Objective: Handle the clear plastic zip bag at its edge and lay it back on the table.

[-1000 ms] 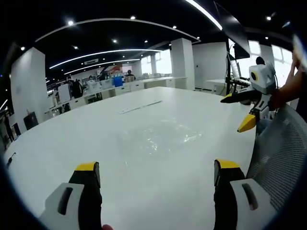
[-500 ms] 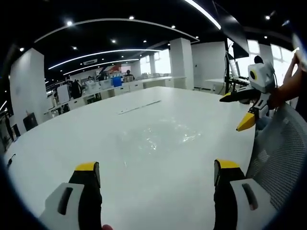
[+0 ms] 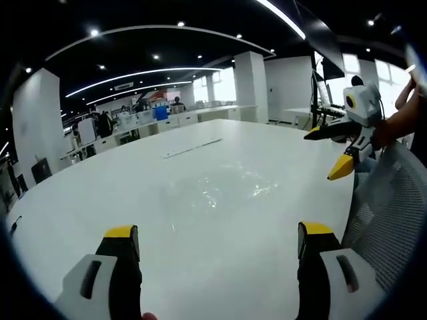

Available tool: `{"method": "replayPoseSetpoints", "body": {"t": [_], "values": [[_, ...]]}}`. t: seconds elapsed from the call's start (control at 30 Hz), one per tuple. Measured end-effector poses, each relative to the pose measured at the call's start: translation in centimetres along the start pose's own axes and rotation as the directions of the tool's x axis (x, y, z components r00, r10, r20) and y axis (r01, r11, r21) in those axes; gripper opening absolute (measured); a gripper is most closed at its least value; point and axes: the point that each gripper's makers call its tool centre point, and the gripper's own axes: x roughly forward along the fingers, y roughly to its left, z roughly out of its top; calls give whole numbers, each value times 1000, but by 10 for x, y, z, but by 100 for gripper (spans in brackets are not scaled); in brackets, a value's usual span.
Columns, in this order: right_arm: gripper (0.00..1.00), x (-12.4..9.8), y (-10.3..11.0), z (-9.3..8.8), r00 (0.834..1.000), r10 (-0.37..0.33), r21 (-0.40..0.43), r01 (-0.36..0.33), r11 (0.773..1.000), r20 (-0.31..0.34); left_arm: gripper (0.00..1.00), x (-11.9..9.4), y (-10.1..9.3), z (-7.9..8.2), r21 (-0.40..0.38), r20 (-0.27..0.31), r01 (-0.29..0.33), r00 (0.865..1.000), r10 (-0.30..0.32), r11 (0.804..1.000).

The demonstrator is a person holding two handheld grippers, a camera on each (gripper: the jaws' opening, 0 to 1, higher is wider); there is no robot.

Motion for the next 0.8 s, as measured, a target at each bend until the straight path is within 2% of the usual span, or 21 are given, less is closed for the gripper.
{"method": "replayPoseSetpoints", "body": {"t": [0.8], "values": [[99,-1,1,1,1000,3,16,-3,1000,-1,99,1,-3,-2,11,-6,13,1000,-13,1000]]}}
